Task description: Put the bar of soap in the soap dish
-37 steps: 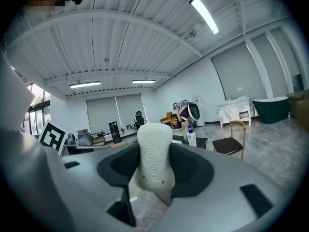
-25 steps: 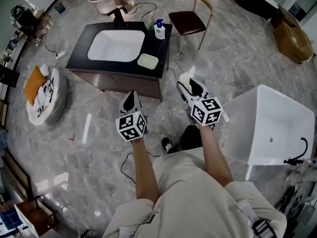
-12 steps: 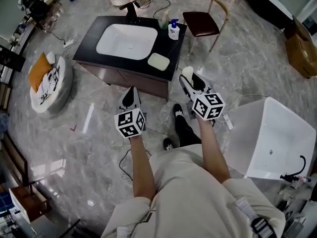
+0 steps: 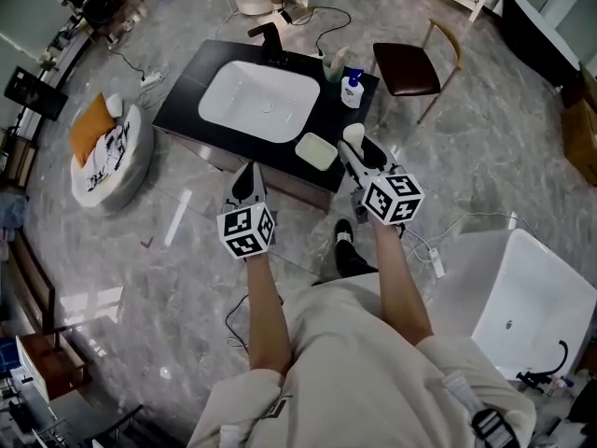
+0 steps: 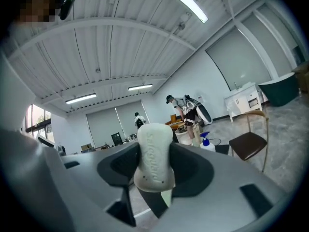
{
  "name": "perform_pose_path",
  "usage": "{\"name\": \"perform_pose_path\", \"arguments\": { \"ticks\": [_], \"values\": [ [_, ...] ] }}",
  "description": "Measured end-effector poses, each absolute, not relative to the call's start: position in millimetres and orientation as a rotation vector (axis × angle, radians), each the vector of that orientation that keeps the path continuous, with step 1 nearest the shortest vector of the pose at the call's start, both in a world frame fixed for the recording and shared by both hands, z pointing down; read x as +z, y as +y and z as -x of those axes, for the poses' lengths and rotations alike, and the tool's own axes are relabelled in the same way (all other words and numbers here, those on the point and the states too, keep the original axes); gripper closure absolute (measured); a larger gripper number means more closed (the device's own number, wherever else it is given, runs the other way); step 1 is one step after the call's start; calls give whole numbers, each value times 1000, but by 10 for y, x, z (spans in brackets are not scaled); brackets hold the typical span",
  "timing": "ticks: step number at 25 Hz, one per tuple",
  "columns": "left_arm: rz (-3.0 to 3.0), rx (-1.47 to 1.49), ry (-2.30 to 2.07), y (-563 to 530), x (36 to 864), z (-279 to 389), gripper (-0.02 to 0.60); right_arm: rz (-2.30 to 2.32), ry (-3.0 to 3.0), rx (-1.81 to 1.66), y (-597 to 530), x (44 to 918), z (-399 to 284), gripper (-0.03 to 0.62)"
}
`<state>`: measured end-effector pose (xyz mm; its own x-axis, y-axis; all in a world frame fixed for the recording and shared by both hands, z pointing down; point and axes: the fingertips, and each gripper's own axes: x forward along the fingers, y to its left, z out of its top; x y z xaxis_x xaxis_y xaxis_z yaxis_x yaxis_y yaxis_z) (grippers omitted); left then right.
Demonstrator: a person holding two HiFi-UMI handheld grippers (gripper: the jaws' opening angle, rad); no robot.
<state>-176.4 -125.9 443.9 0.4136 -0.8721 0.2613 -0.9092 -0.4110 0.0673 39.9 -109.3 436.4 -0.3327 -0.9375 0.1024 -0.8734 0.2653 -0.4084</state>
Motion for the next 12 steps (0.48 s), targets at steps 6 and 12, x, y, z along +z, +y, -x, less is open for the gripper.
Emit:
{"name": "perform_pose_path", "arguments": {
  "ticks": [6, 12],
  "values": [
    [-2442, 312, -1589, -1634, 4546, 1574, 577, 1657, 2426, -614, -1559, 4391, -488, 398],
    [-2399, 303, -1625, -1962, 4562, 1404, 577, 1592, 2502, -622, -1955, 4394, -548, 398]
  ]
}}
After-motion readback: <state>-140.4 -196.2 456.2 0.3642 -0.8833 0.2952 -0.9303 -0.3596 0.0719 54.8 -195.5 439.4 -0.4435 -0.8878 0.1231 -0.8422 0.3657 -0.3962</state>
